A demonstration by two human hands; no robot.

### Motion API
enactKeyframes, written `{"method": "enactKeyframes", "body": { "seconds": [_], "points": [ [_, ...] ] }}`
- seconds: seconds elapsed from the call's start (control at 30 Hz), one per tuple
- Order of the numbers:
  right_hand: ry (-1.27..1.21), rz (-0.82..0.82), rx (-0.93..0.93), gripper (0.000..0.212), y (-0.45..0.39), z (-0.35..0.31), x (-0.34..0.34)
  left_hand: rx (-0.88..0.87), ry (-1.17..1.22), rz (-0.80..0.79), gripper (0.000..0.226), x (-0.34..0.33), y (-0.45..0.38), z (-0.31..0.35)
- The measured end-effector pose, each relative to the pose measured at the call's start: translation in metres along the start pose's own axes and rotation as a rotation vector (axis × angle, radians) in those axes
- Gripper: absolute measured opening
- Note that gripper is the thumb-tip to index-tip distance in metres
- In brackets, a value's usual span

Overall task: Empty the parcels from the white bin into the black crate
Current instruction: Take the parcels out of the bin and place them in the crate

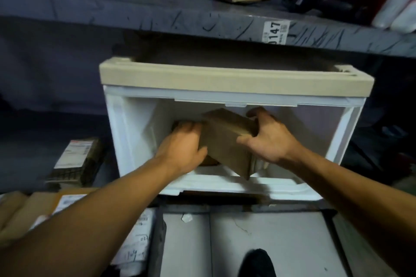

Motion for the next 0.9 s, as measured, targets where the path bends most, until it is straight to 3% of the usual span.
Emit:
{"method": "enactKeyframes", "body": {
  "seconds": [0.23,0.3,0.37,0.47,0.6,0.67,0.73,0.83,0.9],
  "points": [
    [-0.401,0.052,-0.034,0.055,0.031,-0.027,-0.002,-0.019,0.124,-0.045,0.087,0.045,0.053,-0.029],
    [-0.561,0.061,-0.015,0.033,0.037,-0.034,-0.004,-0.011,0.195,-0.054,0.087,0.059,0.068,-0.037],
    [-0.688,0.032,0.012,0.026,0.042,-0.042,-0.002,0.006,0.303,-0.075,0.085,0.070,0.081,-0.045],
    [-0.863,-0.017,0.025,0.030,0.046,-0.049,-0.003,0.099,0.518,-0.187,0.072,0.082,0.097,-0.057],
    [-1.012,-0.105,0.011,0.053,0.047,-0.047,-0.010,0.209,0.842,-0.323,0.039,0.087,0.112,-0.057],
    [-1.040,-0.152,-0.006,0.058,0.047,-0.046,-0.012,0.274,1.005,-0.415,0.033,0.086,0.114,-0.055],
    [-1.052,-0.166,-0.038,0.060,0.047,-0.044,-0.013,0.312,1.102,-0.486,0.041,0.083,0.113,-0.056],
    [-1.103,-0.141,-0.086,0.032,0.046,-0.043,-0.014,0.337,1.158,-0.535,0.058,0.078,0.111,-0.059],
    [-1.139,-0.099,-0.125,0.030,0.043,-0.040,-0.019,0.394,1.168,-0.553,0.069,0.074,0.110,-0.061]
  ]
}}
Point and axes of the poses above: each hand's wrist, its own y-axis away from the middle knuckle, its own x-axis out of the back of the hand, z = x × y, the point moved 1 cm from there along -y, towards the middle knuckle, and after that the axes turned 15 degrees about x, right-handed, at the moved point
